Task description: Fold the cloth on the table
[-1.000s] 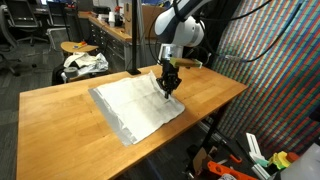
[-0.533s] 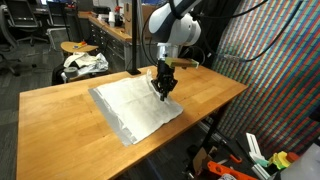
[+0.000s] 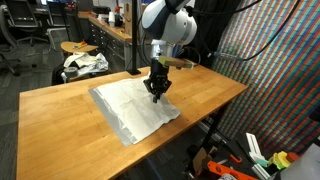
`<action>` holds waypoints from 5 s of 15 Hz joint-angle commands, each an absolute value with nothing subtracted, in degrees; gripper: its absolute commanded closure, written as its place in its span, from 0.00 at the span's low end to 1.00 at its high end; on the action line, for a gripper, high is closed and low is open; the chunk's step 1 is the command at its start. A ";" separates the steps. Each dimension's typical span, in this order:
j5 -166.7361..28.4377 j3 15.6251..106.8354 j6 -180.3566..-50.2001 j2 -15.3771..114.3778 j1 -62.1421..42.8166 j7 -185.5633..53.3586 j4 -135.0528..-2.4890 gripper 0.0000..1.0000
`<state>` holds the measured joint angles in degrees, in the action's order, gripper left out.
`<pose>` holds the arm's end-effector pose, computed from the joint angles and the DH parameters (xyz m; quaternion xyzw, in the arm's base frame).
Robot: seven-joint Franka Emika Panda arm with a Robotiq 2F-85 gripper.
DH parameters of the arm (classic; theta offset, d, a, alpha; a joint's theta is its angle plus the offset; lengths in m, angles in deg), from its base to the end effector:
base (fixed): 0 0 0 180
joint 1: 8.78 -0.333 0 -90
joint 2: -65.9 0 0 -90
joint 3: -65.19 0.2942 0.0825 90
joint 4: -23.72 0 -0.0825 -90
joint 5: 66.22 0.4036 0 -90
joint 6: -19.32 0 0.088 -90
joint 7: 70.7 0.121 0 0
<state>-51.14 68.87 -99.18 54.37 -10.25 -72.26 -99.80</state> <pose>0.5310 0.0652 0.2384 -0.9832 0.0207 0.1463 0.1070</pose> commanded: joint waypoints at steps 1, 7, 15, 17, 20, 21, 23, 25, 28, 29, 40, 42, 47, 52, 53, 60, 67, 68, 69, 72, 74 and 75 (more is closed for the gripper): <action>-49.34 69.81 -98.57 56.30 -11.09 -71.76 -100.32 0.88; -48.43 70.51 -100.25 57.26 -12.08 -70.80 -100.32 0.89; -50.19 71.10 -103.99 59.45 -13.71 -69.83 -102.09 0.89; -50.45 71.60 -105.05 60.15 -14.55 -69.51 -103.11 0.89; -50.71 72.54 -106.63 61.05 -15.77 -69.35 -104.71 0.89; -50.93 72.84 -107.39 61.25 -16.20 -69.10 -105.29 0.89; -51.38 73.34 -108.50 61.65 -16.88 -68.55 -106.24 0.89; -51.71 73.78 -109.70 61.94 -17.45 -68.04 -107.24 0.89; -52.57 74.26 -112.72 61.39 -18.29 -66.95 -108.48 0.89; -53.23 74.39 -113.64 61.21 -18.56 -66.26 -108.87 0.89; -57.68 75.75 -116.55 59.36 -20.75 -61.79 -111.06 0.89; -57.42 76.19 -116.19 59.07 -21.19 -61.34 -111.07 0.88; -57.13 76.86 -116.81 57.47 -21.79 -61.02 -110.54 0.64; -55.47 76.29 -110.33 60.40 -20.14 -64.37 -107.64 0.27; -54.32 76.14 -109.01 61.46 -19.52 -65.40 -106.84 0.20; -48.76 70.53 -96.15 56.87 -13.18 -68.32 -88.94 0.00; -45.91 66.23 -88.38 43.53 -7.10 -66.67 -71.66 0.00; -45.67 66.08 -87.16 41.42 -6.39 -66.66 -69.31 0.00; -45.34 65.96 -86.23 39.49 -5.70 -66.52 -67.22 0.00; -45.44 65.71 -82.45 34.13 -3.85 -65.76 -61.07 0.00; -46.28 65.31 -81.40 31.84 -3.23 -64.91 -58.64 0.00; -46.53 65.14 -81.28 30.84 -3.00 -64.59 -57.63 0.00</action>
<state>-46.57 65.81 -84.65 34.86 -3.47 -66.55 -64.10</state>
